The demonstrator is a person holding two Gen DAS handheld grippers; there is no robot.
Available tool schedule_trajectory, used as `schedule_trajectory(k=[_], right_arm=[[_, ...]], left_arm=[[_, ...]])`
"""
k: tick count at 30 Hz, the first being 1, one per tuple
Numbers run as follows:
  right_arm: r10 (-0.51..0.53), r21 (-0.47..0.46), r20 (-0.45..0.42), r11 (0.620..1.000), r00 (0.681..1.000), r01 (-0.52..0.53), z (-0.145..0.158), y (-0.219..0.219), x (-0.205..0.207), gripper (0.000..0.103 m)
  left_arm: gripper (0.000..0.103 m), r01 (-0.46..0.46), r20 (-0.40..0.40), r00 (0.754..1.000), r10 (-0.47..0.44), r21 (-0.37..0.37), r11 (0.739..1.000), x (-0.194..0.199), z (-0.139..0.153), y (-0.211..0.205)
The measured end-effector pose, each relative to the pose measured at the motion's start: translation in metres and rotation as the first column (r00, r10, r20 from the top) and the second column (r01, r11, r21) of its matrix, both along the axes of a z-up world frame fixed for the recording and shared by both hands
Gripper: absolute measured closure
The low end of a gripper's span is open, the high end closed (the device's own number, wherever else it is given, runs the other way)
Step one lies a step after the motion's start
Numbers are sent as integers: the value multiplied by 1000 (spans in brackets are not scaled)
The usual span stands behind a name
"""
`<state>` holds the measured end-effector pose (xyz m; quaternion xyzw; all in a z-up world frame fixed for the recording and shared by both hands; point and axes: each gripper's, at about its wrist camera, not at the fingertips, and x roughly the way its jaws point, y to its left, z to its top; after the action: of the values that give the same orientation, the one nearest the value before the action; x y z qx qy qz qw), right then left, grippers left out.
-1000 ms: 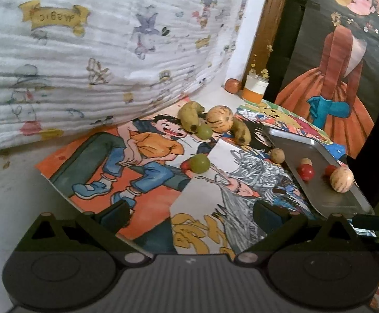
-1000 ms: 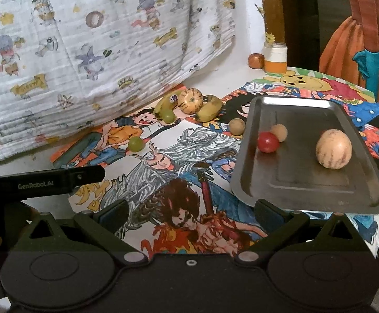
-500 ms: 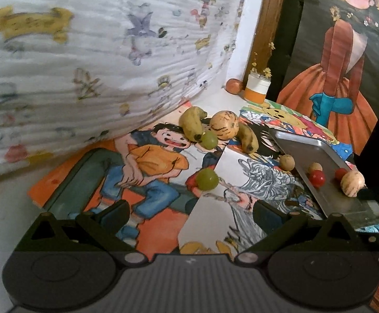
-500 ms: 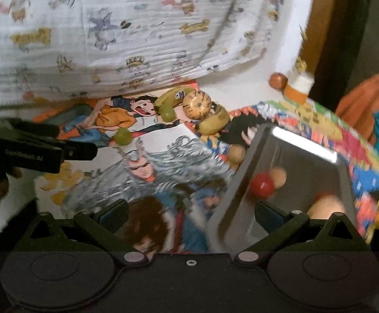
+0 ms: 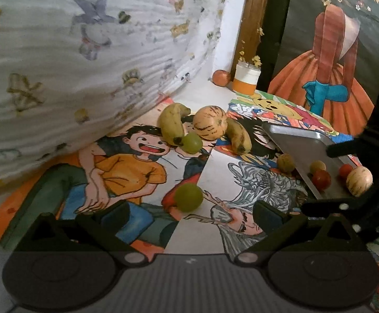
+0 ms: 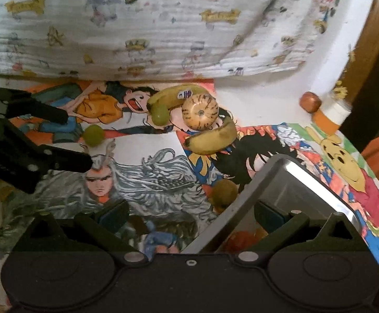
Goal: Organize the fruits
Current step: 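Move both open tools back toward the fruit pile near the green grapes, then move left tool to a green grape while right tool approaches a small brown round fruit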
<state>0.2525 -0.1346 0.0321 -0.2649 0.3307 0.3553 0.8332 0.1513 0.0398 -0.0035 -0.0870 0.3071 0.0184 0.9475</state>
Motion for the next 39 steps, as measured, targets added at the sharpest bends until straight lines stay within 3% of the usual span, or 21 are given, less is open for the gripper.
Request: schedule_trajectory(k=[11,19,29,36,39], right_arm=[[86,-38,-11,996,996,-87,-11,7,26,17],[108,-14,-27,994,994,-108,-10,14,38,22],[60,40,-100,998,993,-56,-16,9,51,30],[35,70,-107,997,994,-28,-14,4,50,35],[26,98,-125,995,992,-13,-12,0,51,39]], left_arm=[[7,11,22,1000,-11,-23,1000,11,-6,1],[24,25,32,999,-25,-1,1000,13,-6,-5],[41,29,33,999,-28,-12,1000,15,-7,-10],[57,10,31,999,-9,-18,1000,17,-7,-9],[58,9,33,999,-9,-20,1000,16,-8,-9]])
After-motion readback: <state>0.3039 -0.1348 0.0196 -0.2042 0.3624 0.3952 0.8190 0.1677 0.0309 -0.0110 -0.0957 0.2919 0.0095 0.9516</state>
